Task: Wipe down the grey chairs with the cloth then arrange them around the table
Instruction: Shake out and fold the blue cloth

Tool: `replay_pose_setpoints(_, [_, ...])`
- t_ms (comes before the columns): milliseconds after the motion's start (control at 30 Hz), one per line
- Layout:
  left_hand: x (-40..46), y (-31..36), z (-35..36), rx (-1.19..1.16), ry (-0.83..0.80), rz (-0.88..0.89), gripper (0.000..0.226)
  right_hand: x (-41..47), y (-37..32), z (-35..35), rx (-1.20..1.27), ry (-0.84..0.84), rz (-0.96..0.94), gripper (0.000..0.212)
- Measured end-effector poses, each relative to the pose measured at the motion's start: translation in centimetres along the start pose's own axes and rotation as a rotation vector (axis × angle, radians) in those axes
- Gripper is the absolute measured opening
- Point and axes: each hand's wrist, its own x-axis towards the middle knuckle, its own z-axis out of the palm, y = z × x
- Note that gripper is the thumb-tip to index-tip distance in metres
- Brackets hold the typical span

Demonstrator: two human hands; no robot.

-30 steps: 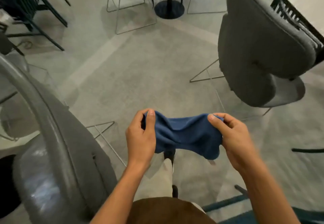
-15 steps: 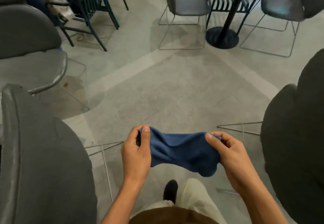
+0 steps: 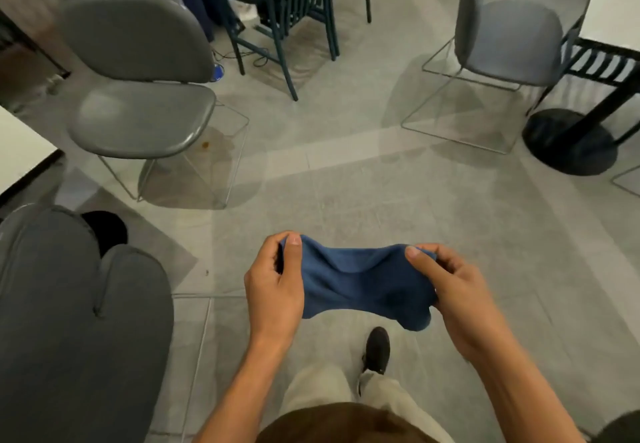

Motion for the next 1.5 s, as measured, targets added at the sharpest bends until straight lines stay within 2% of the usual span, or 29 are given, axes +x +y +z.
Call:
replay_pose_setpoints(200, [6.9, 2.6, 3.8, -0.011, 0.176, -0.062, 0.019, 9.9, -6.5, 1.0, -0.121, -0.156, -0.035, 0.017])
replay_pose_setpoints(400, [15.4, 2.5, 5.6, -0.003, 0.326, -0.12, 0.017, 19.6, -11.0, 5.7, -0.199, -0.294, -0.031, 0.019])
replay_pose_setpoints(967, [46.5, 7.0, 6.3, -0.048, 0.513, -0.139, 0.018, 45.2, -27.2, 25.4, -0.273, -0.499, -0.095, 0.016])
replay_pose_setpoints(1233, [61.2, 8.3, 7.7, -0.071, 0.639, -0.139, 0.019, 58.4, -34.0, 34.4, -0.282, -0.643, -0.092, 0.015])
replay_pose_setpoints(1500, [75.4, 12.0, 9.9, -0.128, 0.841, -0.178, 0.018, 71.2, -43.6, 43.4, -0.379, -0.807, -0.123, 0.012])
